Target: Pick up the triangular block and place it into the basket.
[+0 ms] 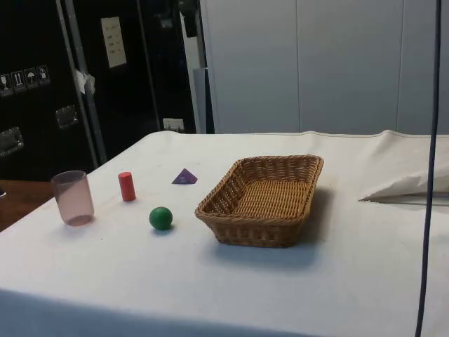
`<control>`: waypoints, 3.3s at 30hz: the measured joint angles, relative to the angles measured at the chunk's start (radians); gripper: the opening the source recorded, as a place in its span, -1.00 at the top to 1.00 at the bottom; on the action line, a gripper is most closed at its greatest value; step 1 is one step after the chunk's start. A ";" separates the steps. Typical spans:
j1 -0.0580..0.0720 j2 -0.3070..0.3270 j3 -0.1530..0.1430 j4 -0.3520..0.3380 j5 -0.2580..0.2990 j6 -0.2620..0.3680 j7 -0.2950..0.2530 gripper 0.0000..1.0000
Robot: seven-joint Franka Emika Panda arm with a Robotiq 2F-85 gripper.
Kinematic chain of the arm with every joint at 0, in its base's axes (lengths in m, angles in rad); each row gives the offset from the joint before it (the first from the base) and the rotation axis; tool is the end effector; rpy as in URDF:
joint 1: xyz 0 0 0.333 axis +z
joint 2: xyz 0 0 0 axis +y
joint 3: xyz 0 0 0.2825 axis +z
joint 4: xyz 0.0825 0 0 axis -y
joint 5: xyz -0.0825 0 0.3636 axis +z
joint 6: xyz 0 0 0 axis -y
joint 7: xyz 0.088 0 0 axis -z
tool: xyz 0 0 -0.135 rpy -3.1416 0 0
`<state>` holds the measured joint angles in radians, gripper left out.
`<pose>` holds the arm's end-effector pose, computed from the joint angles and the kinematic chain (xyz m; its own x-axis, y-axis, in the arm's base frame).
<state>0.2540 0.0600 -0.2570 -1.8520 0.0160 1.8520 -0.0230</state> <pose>0.5491 0.0017 0.4271 0.9982 0.0151 -0.0579 0.0151 -0.9999 -0.0012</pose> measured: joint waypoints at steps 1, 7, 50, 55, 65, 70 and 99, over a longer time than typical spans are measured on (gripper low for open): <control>0.001 0.006 0.001 0.006 0.000 0.002 0.001 -1.00; 0.001 0.043 0.011 0.030 0.001 0.035 0.018 -1.00; -0.007 0.124 0.007 -0.163 0.001 0.412 0.007 -1.00; -0.010 0.153 -0.003 -0.176 0.001 0.467 -0.013 -1.00; -0.019 0.237 -0.027 -0.162 0.005 0.550 -0.036 -1.00; -0.023 0.275 -0.042 -0.160 0.023 0.600 -0.065 -1.00; -0.044 0.448 -0.067 -0.113 0.238 0.708 -0.260 -1.00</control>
<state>0.2100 0.5080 -0.3240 -1.9650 0.2540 2.5600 -0.2830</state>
